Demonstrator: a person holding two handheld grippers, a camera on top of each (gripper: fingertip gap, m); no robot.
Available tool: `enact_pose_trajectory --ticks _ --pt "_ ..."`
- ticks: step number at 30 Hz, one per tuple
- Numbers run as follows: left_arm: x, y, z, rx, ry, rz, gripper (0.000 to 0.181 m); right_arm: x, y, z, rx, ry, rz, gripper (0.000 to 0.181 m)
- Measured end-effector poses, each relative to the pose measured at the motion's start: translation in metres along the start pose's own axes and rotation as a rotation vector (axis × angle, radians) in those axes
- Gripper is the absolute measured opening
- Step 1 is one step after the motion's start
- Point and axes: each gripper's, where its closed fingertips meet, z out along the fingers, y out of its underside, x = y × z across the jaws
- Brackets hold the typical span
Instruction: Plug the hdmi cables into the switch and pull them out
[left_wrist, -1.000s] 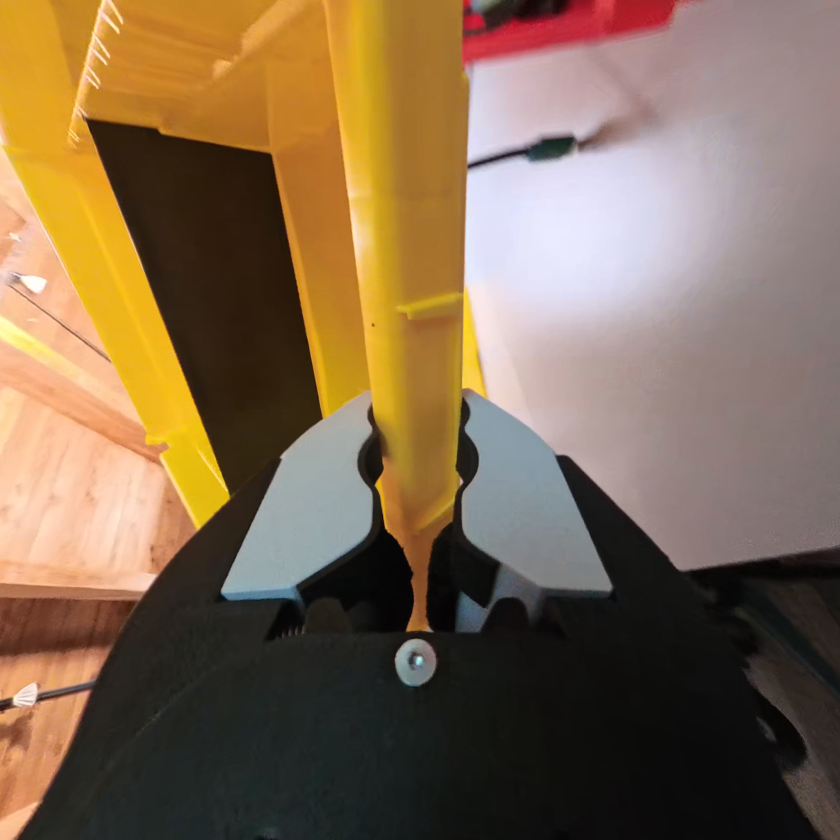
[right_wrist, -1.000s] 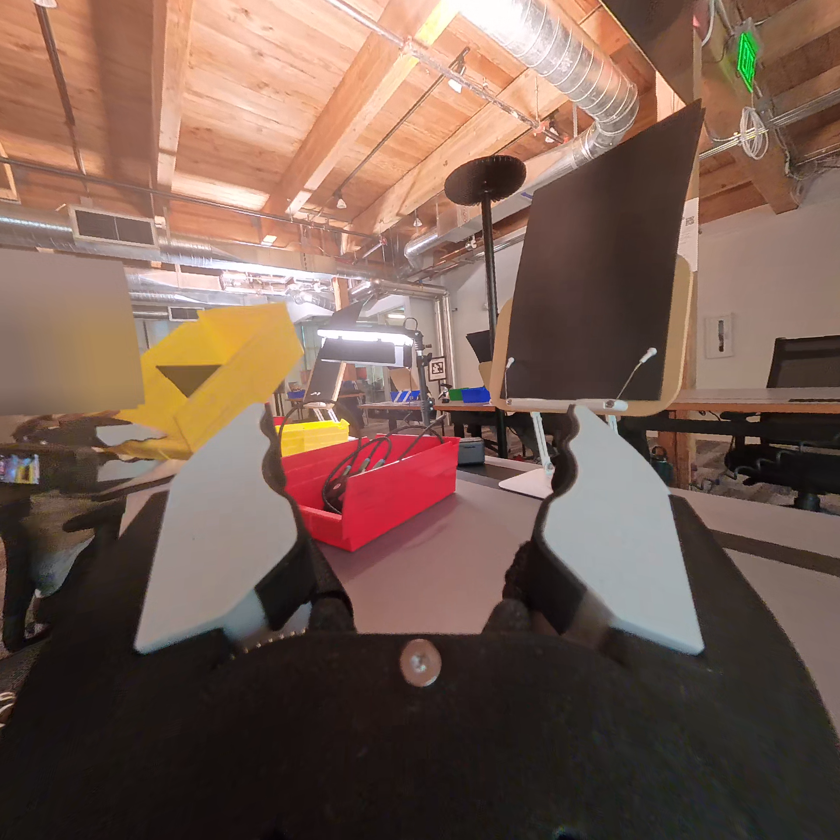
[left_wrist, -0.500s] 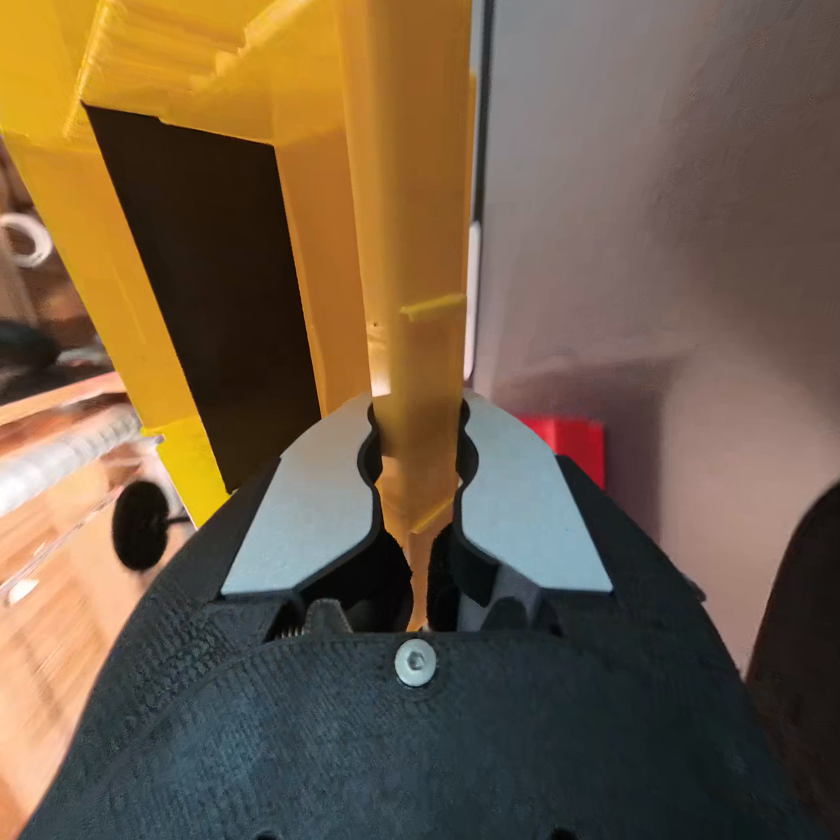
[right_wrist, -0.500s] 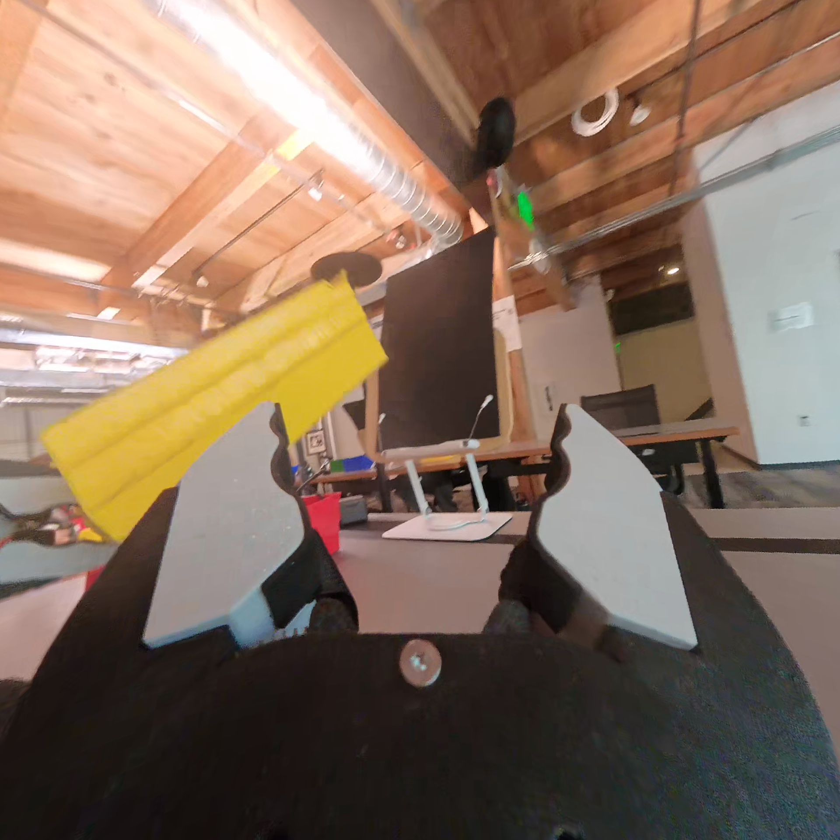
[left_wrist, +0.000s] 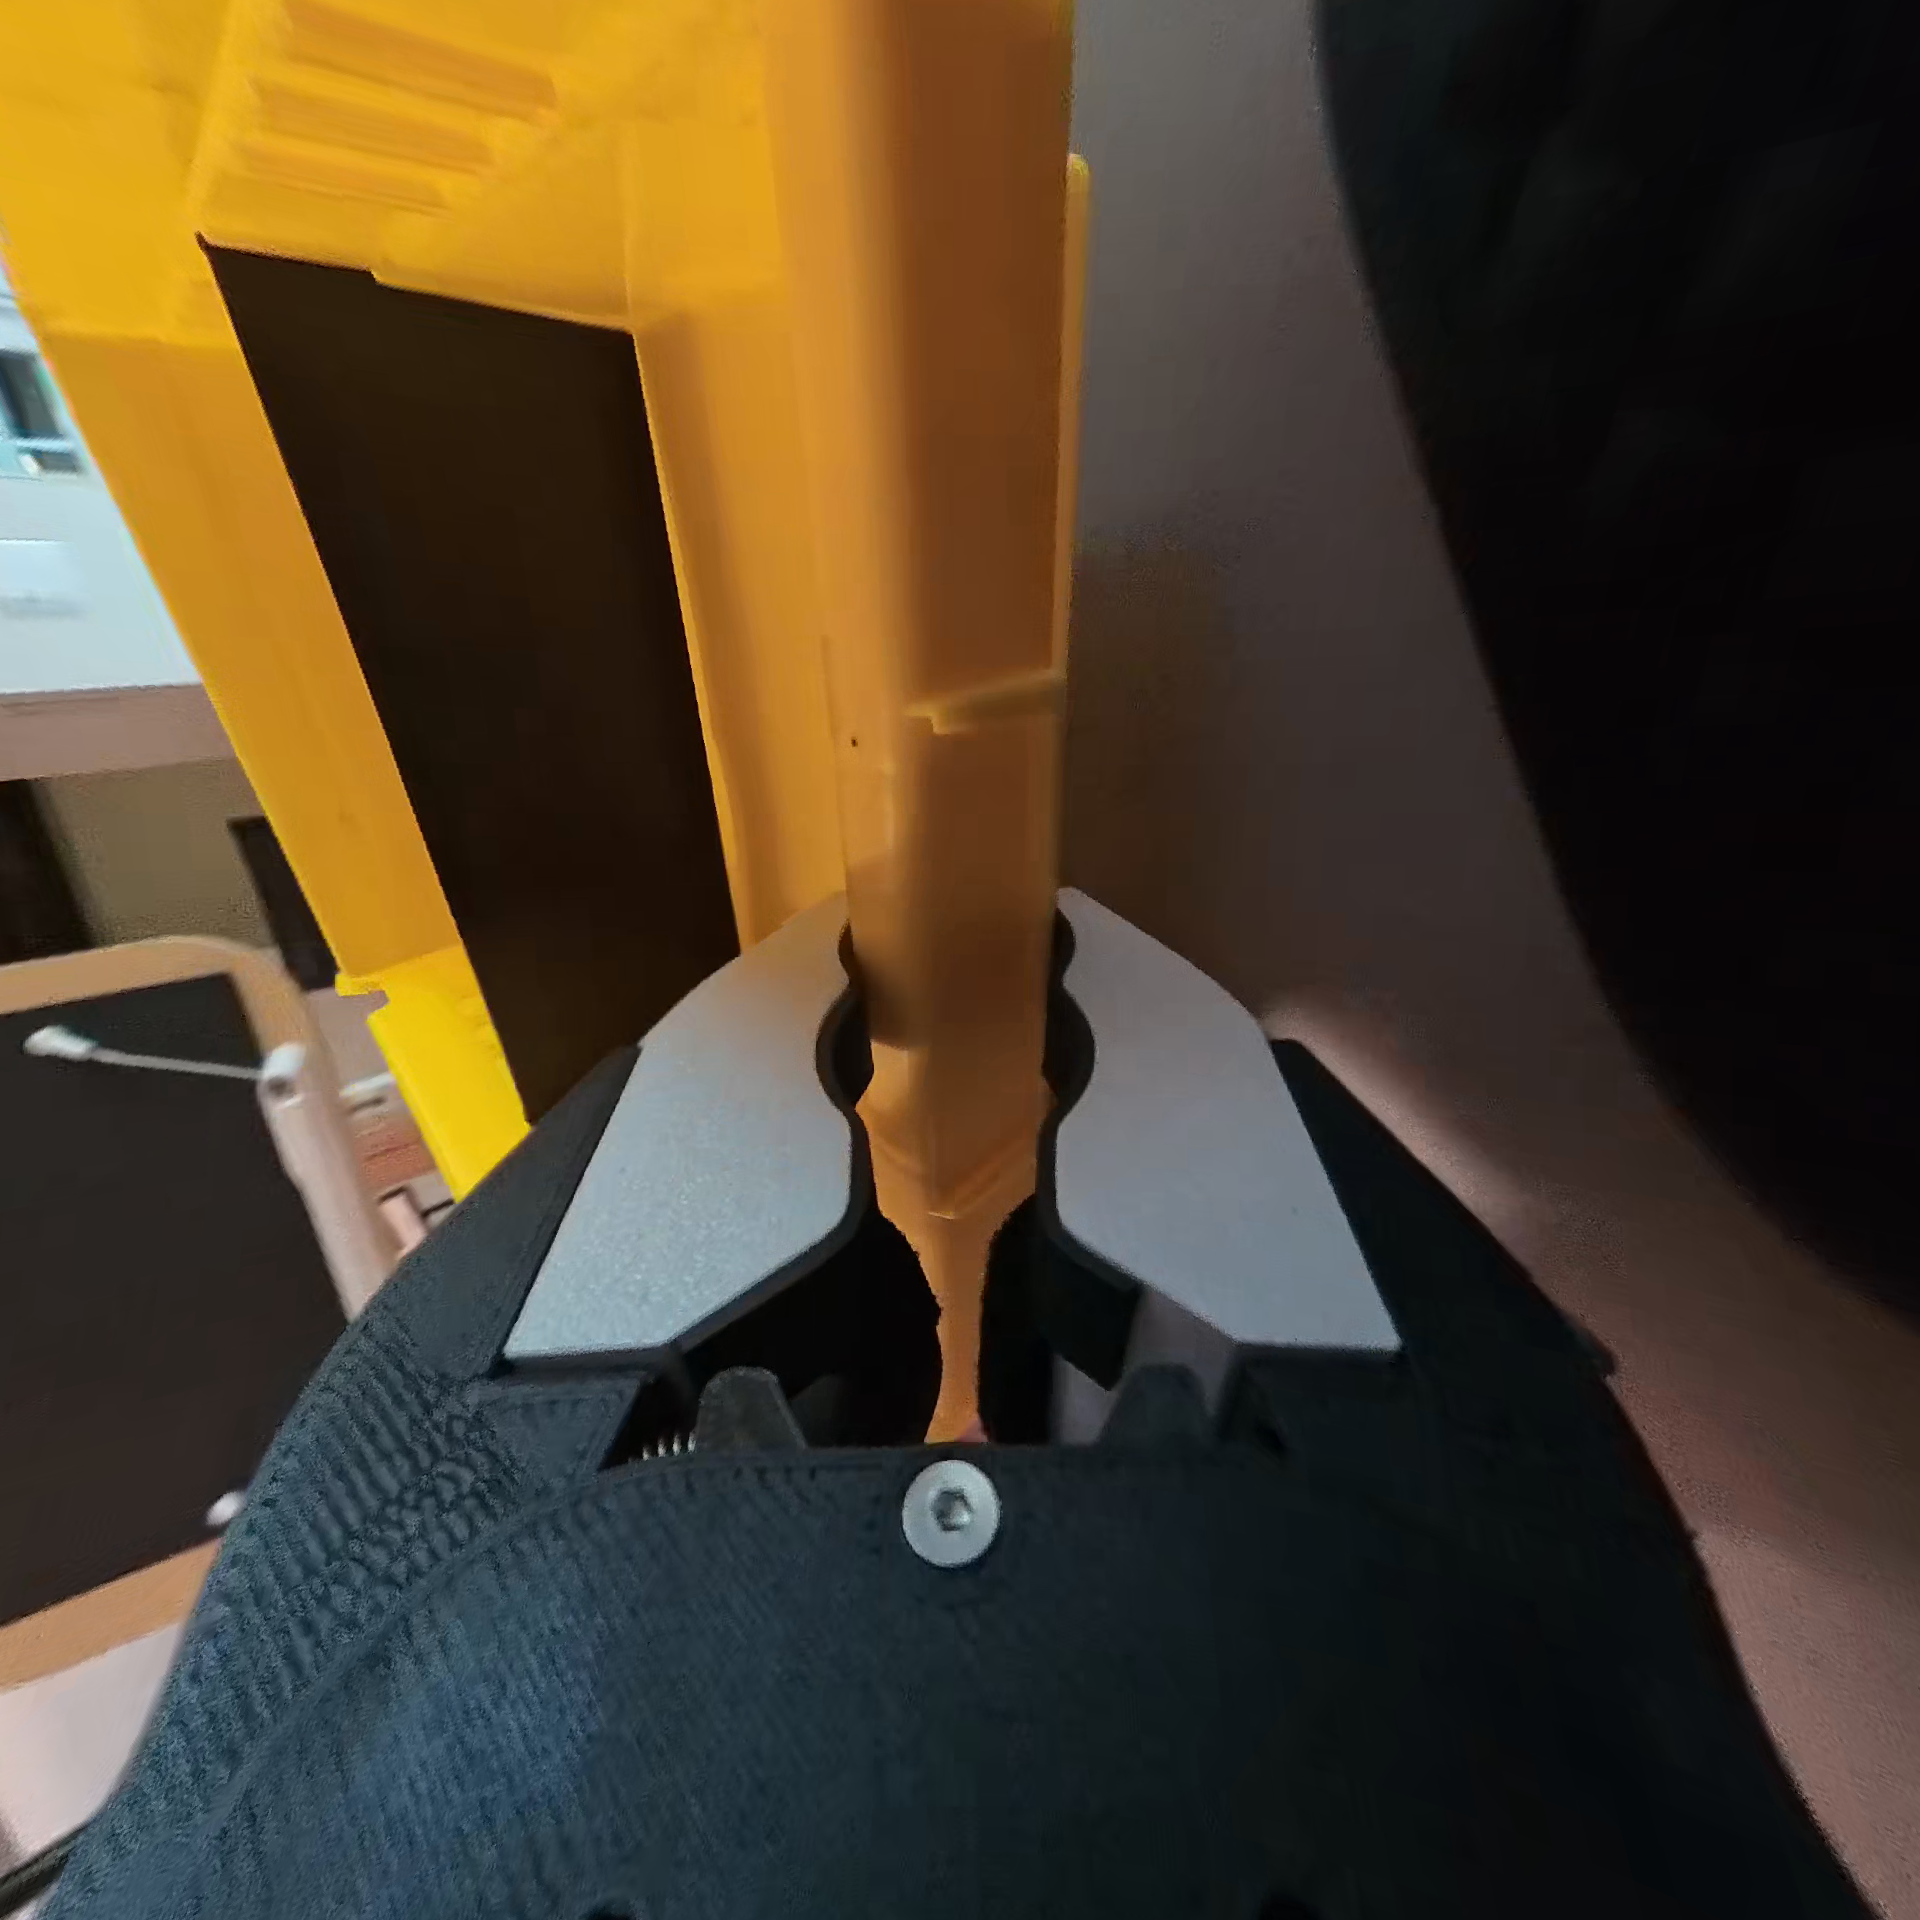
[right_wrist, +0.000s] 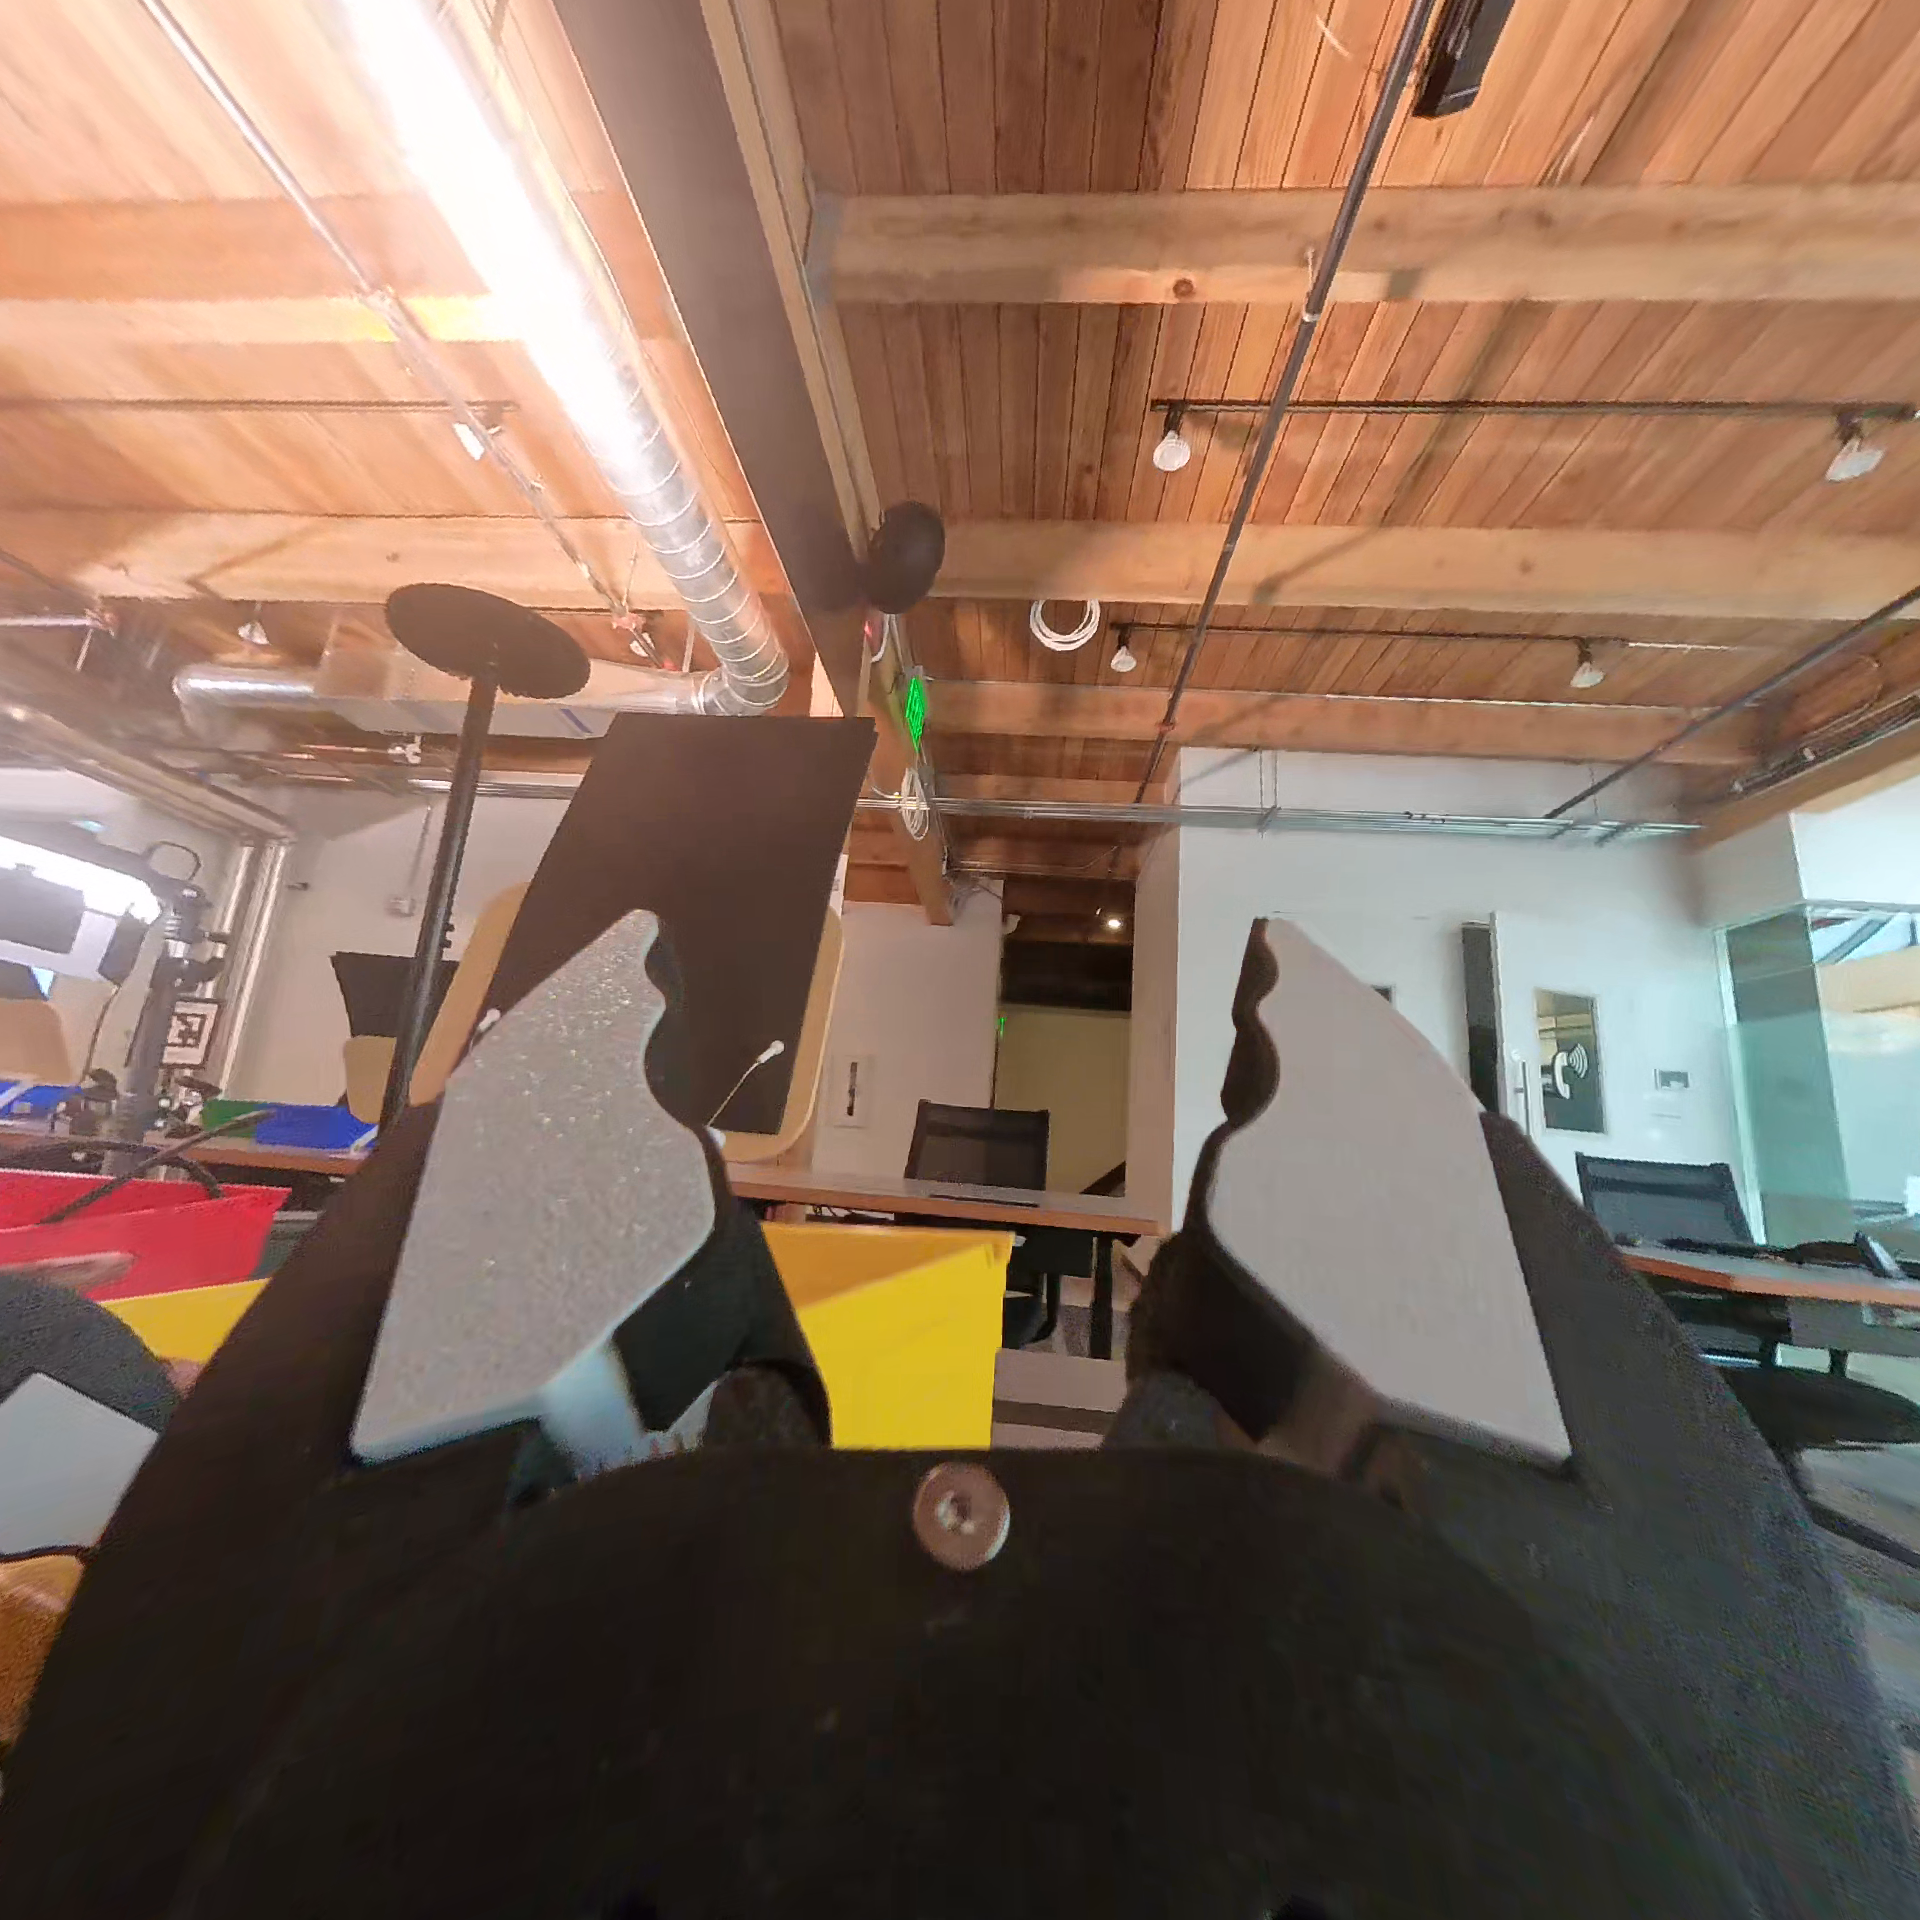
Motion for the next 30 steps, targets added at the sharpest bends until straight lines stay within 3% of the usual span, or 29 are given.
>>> enact_pose_trajectory --ticks 4,5,9,11,13,15,17,20,22,25,30 --pt "-0.002 -0.021 -0.007 0.186 -0.074 -0.019 0.034 -0.006 0.004 0.001 -0.017 -0.021 -0.030 0.104" --pt "-0.001 -0.027 -0.013 0.249 -0.078 -0.047 0.042 -0.008 0.004 0.002 -0.021 -0.027 -0.050 0.105" --pt "-0.018 -0.047 -0.081 0.577 -0.170 -0.210 0.064 -0.030 0.003 0.001 -0.017 -0.099 -0.208 0.106" --pt "-0.033 -0.034 -0.123 0.674 -0.264 -0.349 0.066 -0.049 -0.001 -0.001 0.007 -0.159 -0.339 0.102" --pt "-0.043 0.001 -0.156 0.692 -0.398 -0.472 0.064 -0.078 -0.001 -0.007 0.041 -0.250 -0.473 0.094" --pt "-0.044 0.052 -0.175 0.608 -0.531 -0.558 0.058 -0.113 0.013 -0.016 0.001 -0.383 -0.497 0.074" --pt "-0.030 0.106 -0.177 0.461 -0.566 -0.625 0.053 -0.144 0.047 -0.027 -0.211 -0.504 -0.466 0.035" --pt "0.004 0.179 -0.160 0.178 -0.489 -0.711 0.053 -0.183 0.113 -0.053 -0.606 -0.732 -0.552 0.056" --pt "0.020 0.208 -0.149 0.066 -0.448 -0.726 0.057 -0.186 0.152 -0.070 -0.832 -0.783 -0.693 0.079" --pt "0.025 0.236 -0.135 -0.030 -0.448 -0.714 0.058 -0.187 0.156 -0.069 -0.875 -0.759 -0.681 0.070" --pt "0.051 0.274 -0.111 -0.259 -0.291 -0.642 0.062 -0.171 0.169 -0.069 -0.989 -0.695 -0.719 0.063"
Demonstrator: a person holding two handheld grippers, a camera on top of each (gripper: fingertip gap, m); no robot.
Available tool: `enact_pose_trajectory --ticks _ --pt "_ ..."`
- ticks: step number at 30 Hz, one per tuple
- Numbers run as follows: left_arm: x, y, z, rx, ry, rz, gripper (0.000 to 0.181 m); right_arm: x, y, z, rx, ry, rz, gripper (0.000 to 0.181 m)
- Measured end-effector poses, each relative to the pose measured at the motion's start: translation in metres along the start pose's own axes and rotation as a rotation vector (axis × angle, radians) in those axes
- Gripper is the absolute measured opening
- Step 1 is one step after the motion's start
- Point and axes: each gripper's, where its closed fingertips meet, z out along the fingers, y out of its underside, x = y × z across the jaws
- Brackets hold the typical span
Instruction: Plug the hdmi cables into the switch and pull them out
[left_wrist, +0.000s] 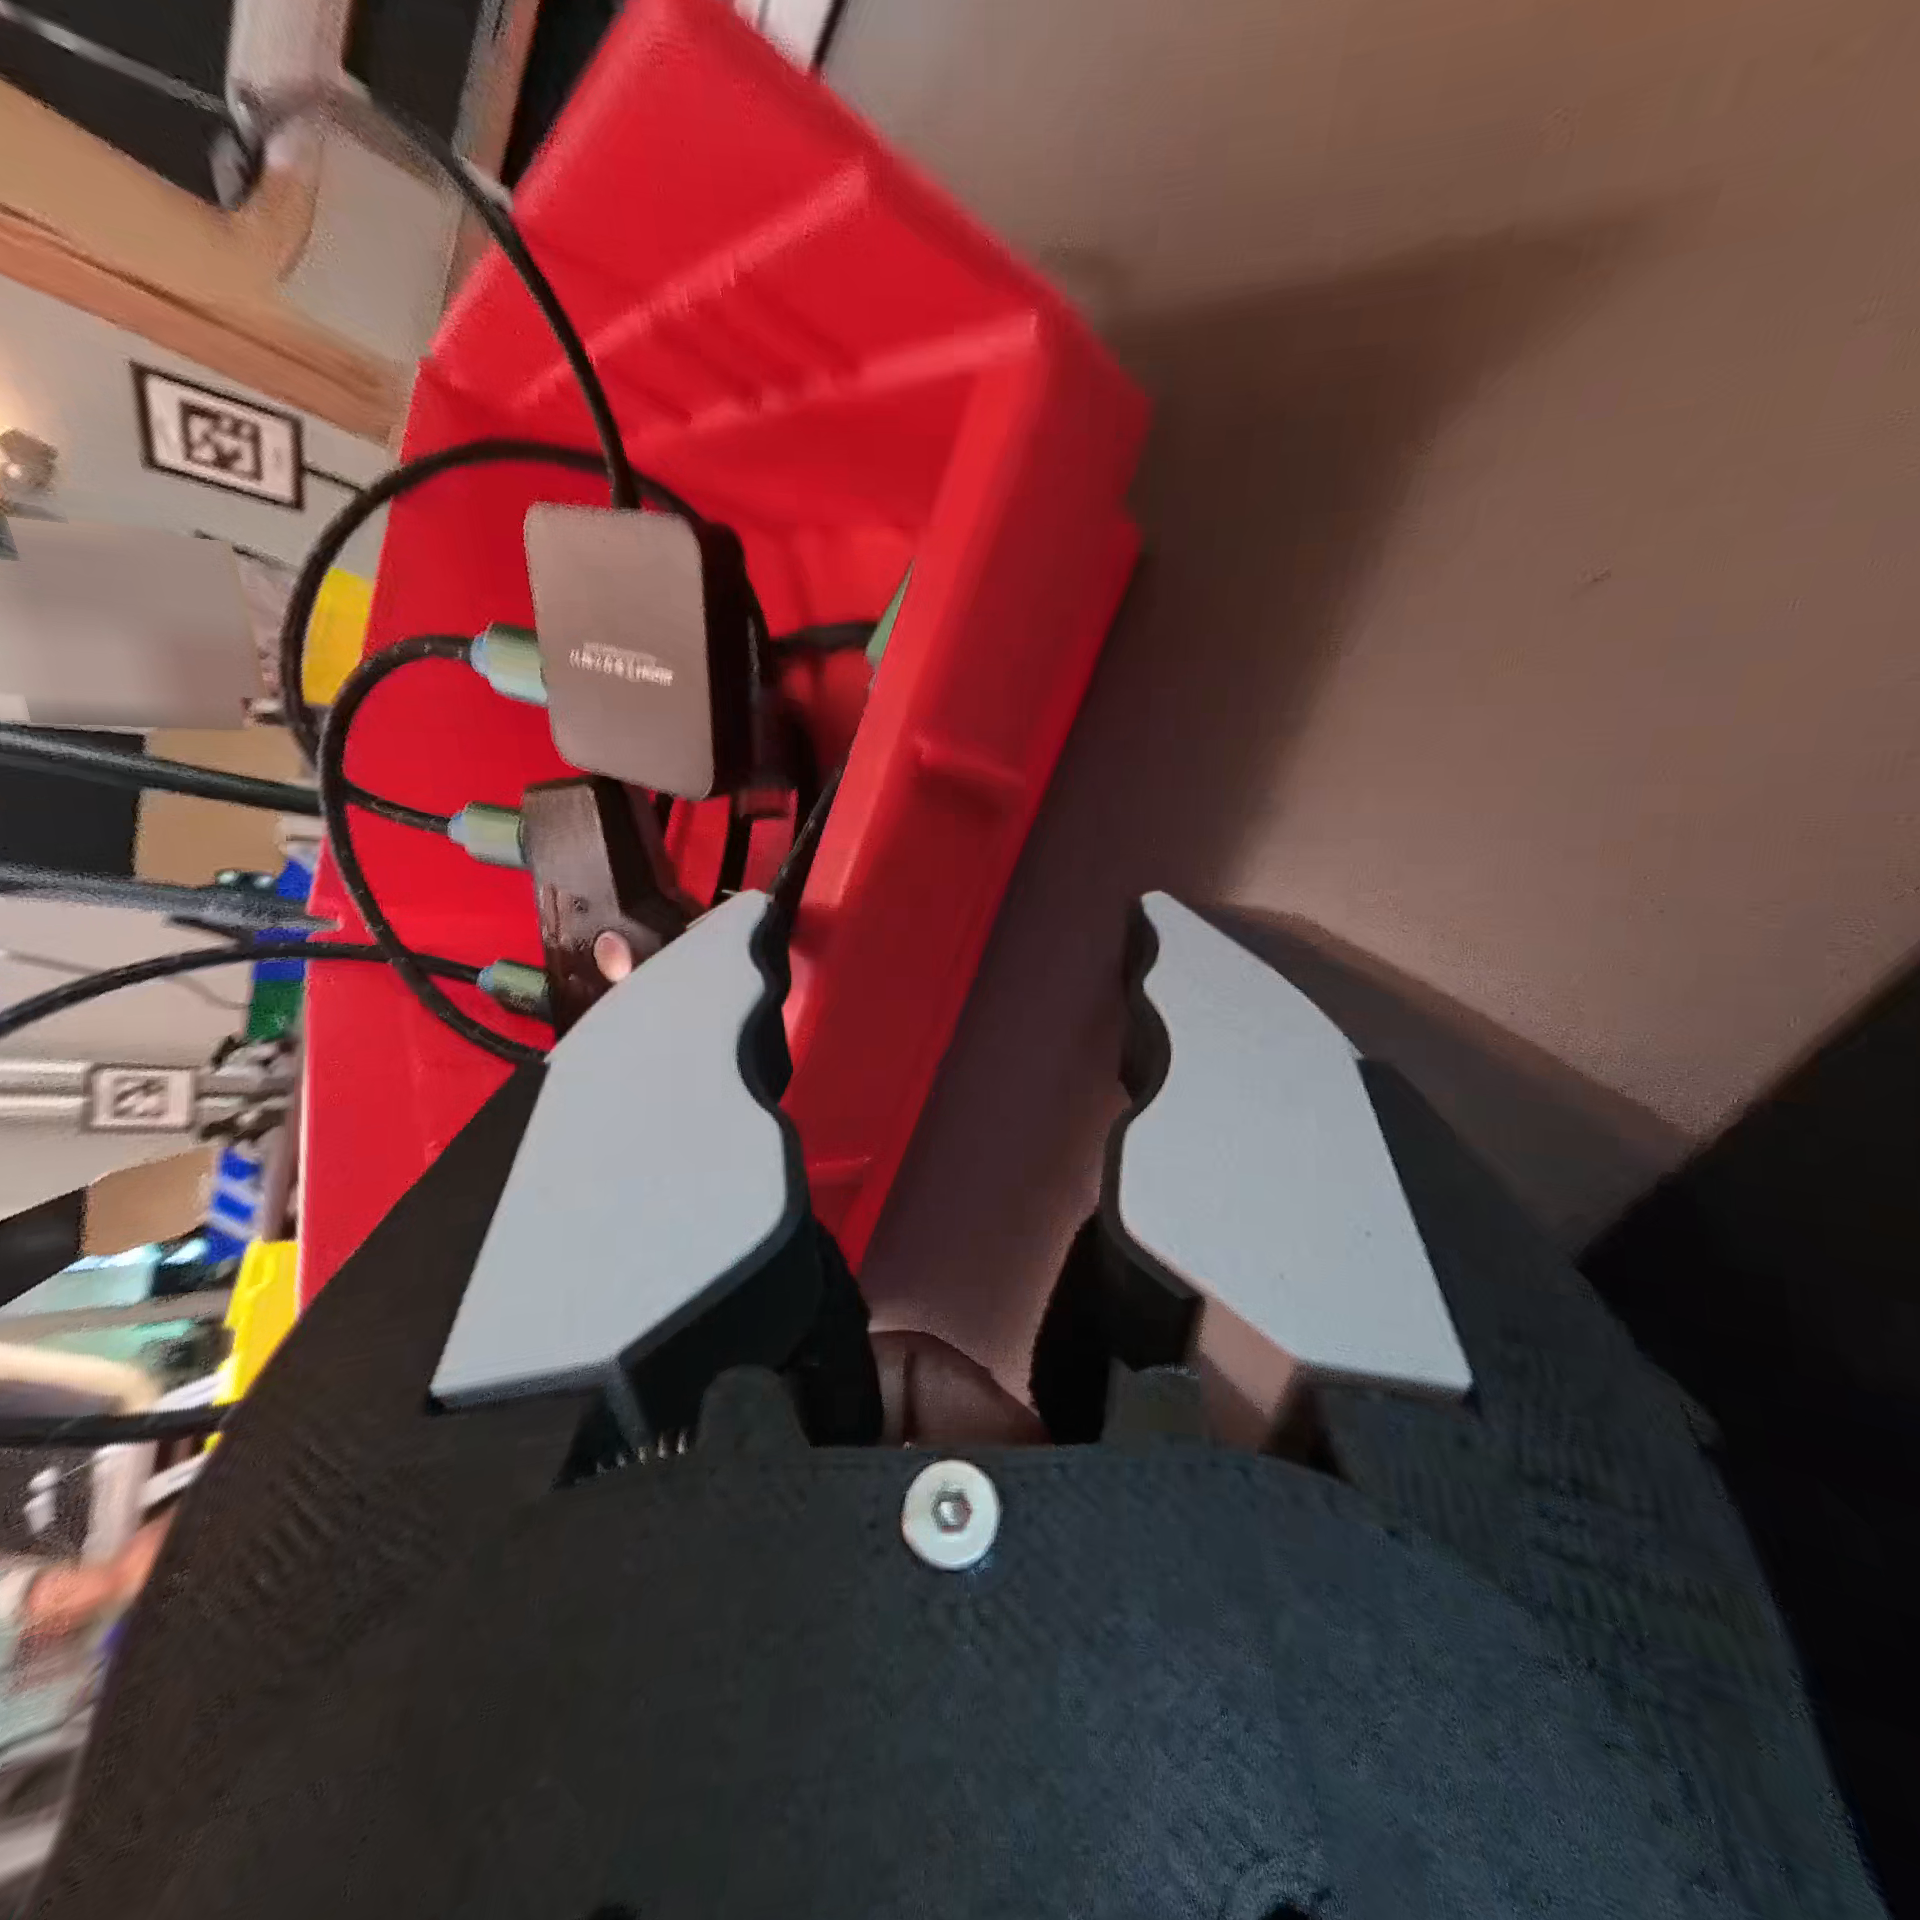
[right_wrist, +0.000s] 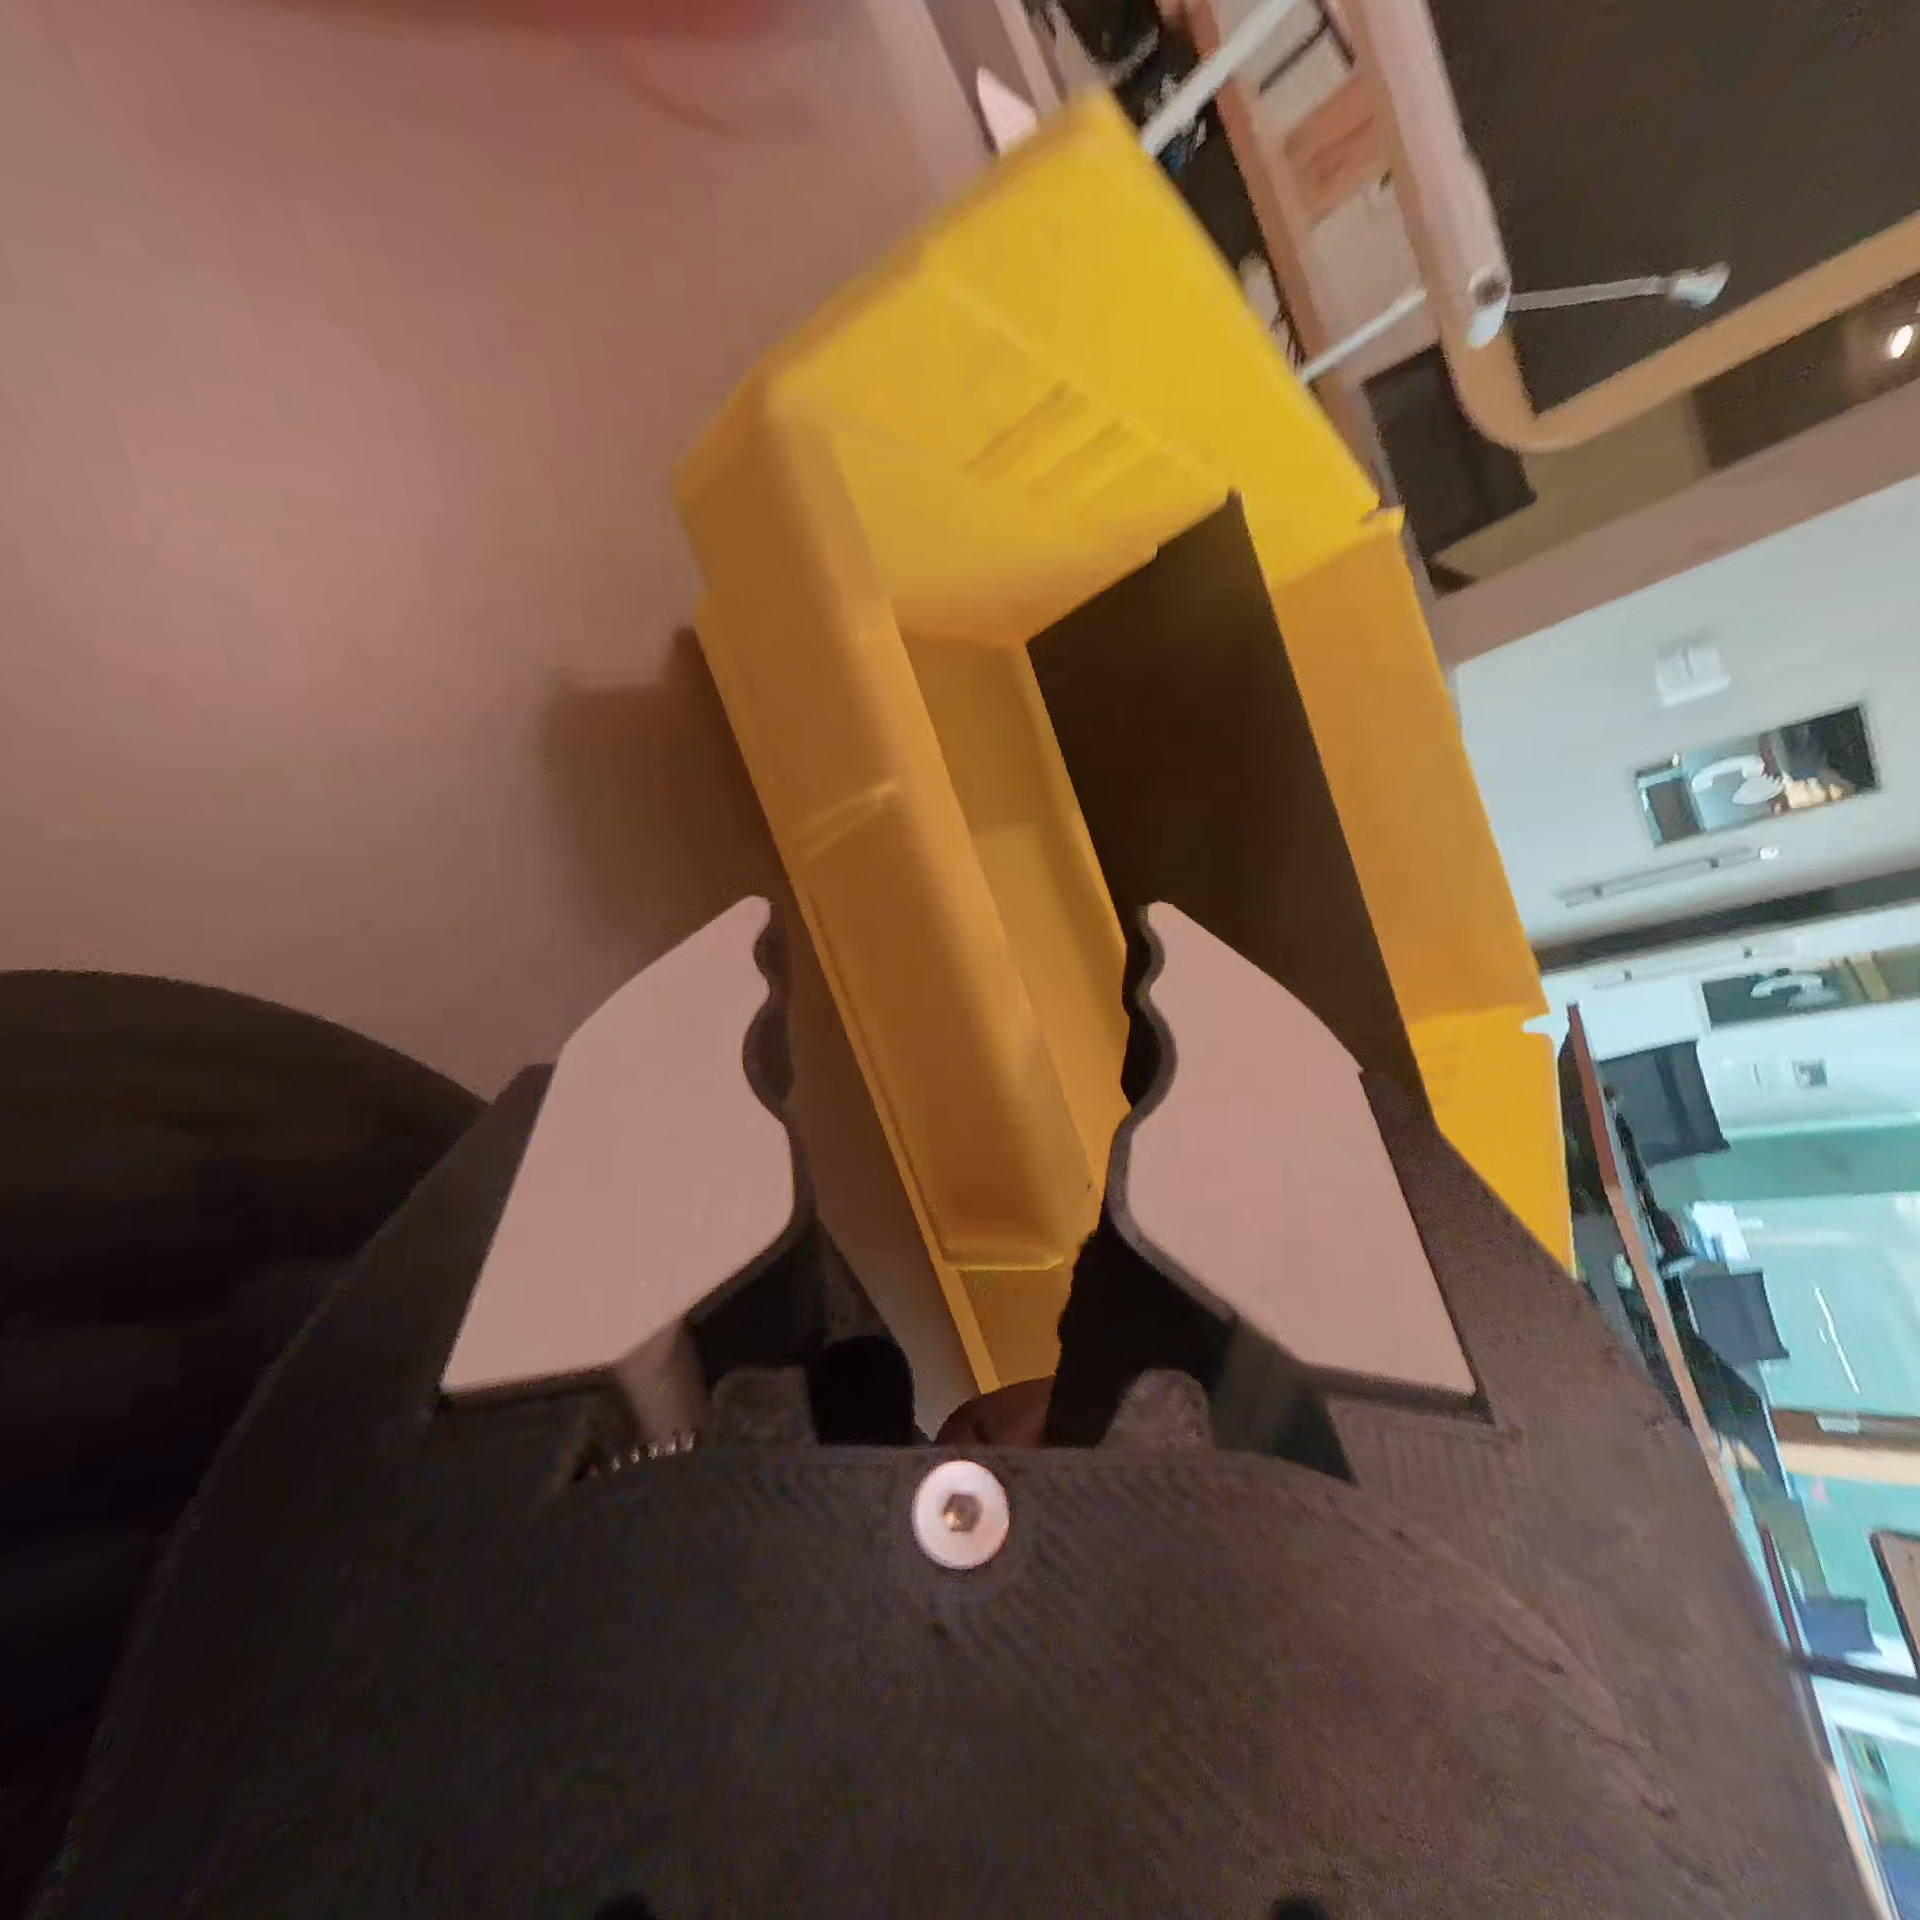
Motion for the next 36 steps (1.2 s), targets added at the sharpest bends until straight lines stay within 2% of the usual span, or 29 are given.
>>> enact_pose_trajectory --ticks 3,5,12,14,20,26,31,33,34,36 --pt "-0.017 0.020 0.011 -0.068 -0.077 0.026 0.049 0.001 0.016 0.005 -0.092 -0.050 0.039 0.054" --pt "-0.021 0.027 0.013 -0.066 -0.055 -0.004 0.043 -0.002 0.028 0.005 -0.153 -0.118 0.072 0.044" --pt "-0.025 0.044 0.004 -0.117 -0.047 -0.038 0.042 0.028 0.081 -0.005 -0.239 -0.123 0.094 0.044" --pt "-0.025 0.048 -0.001 -0.121 -0.059 -0.042 0.042 0.037 0.097 -0.010 -0.216 -0.111 0.070 0.043" --pt "-0.029 0.072 -0.020 -0.099 -0.114 -0.070 0.044 0.069 0.165 -0.039 -0.264 -0.088 0.054 0.043" --pt "-0.034 0.115 -0.054 -0.148 -0.098 -0.089 0.044 0.080 0.206 -0.074 -0.317 -0.103 0.079 0.043" --pt "-0.034 0.146 -0.084 -0.163 -0.033 -0.042 0.043 0.078 0.223 -0.102 -0.344 -0.134 0.115 0.050" --pt "-0.032 0.147 -0.095 -0.106 0.016 -0.107 0.049 0.075 0.221 -0.111 -0.320 -0.163 0.204 0.054" --pt "-0.033 0.143 -0.101 -0.050 0.034 -0.161 0.052 0.078 0.214 -0.113 -0.268 -0.158 0.253 0.063" --pt "-0.042 0.125 -0.115 0.090 0.042 -0.268 0.059 0.088 0.181 -0.118 -0.056 -0.144 0.336 0.075"
